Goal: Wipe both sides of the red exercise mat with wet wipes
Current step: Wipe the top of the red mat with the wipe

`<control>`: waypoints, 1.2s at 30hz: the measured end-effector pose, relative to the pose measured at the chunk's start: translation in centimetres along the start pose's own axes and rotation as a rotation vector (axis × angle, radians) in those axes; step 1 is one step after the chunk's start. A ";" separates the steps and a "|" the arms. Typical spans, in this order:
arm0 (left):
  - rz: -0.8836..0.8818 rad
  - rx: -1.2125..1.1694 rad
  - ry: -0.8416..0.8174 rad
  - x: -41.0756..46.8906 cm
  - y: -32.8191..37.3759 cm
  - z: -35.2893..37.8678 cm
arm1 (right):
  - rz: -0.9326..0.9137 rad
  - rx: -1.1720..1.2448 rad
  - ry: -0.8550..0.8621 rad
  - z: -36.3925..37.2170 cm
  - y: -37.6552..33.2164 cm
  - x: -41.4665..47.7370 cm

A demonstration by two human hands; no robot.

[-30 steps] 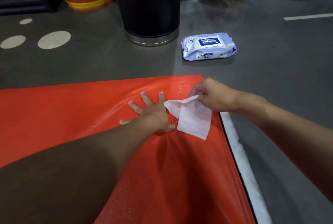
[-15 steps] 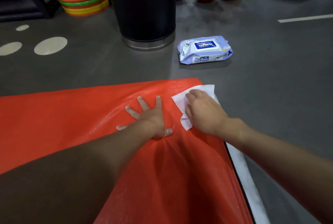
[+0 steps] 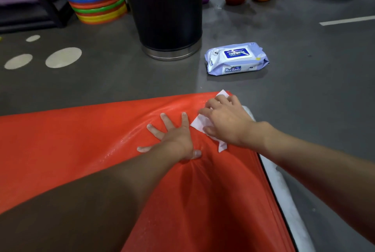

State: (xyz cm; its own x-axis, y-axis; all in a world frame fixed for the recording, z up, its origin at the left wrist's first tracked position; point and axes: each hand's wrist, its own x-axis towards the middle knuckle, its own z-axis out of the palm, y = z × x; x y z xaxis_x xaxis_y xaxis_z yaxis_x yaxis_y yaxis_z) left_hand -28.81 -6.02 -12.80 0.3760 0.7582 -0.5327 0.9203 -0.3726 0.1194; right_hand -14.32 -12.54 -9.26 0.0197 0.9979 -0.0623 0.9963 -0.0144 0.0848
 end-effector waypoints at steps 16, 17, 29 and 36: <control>0.006 0.021 -0.006 0.3 -0.1 0.1 | 0.129 0.374 0.095 2.3 -2.0 0.9; 0.009 0.024 -0.004 0.4 -0.1 0.2 | 0.134 0.324 0.030 3.1 -2.0 1.0; 0.008 0.001 0.000 0.1 0.1 -0.1 | 0.299 0.284 -0.211 2.9 -1.6 2.7; 0.014 0.033 -0.001 0.3 0.0 0.0 | 0.388 0.453 -0.020 2.2 -0.9 4.3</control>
State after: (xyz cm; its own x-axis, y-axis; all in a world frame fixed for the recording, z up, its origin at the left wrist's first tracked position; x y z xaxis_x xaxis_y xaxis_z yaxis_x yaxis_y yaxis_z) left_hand -28.75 -5.80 -13.00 0.3889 0.7522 -0.5319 0.9108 -0.4007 0.0994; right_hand -14.98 -8.42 -11.79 0.3864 0.9130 -0.1308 0.8524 -0.4076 -0.3276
